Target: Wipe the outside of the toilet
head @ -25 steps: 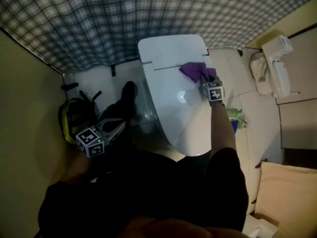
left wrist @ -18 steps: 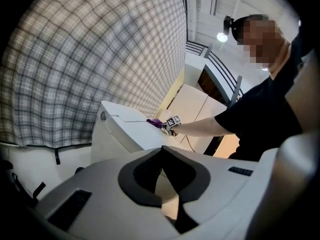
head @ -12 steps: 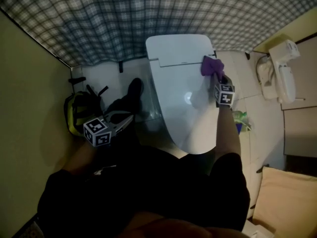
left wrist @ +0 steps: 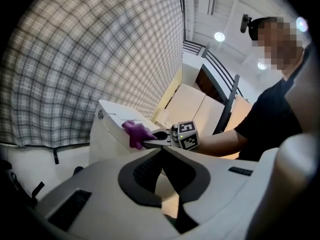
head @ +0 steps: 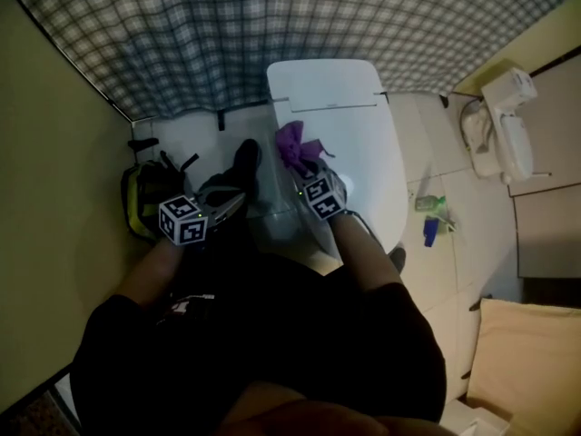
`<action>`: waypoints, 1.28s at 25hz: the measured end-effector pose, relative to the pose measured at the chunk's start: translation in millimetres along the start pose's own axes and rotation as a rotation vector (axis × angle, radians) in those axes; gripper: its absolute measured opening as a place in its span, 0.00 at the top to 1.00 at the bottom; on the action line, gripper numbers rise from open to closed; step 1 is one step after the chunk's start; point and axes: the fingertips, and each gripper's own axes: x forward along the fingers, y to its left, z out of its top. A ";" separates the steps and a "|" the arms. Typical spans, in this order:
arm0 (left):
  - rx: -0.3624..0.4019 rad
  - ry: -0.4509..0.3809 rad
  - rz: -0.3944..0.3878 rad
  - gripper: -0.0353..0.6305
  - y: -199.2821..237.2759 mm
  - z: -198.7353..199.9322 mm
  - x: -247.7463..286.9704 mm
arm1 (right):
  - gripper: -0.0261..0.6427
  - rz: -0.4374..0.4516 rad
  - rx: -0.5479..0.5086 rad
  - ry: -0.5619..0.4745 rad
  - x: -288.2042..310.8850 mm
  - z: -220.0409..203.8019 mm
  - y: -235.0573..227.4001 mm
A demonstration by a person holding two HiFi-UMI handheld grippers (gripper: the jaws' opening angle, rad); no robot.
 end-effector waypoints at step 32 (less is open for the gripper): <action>0.063 0.070 0.022 0.94 -10.2 -13.5 18.5 | 0.87 0.077 0.024 -0.026 -82.7 -18.5 31.5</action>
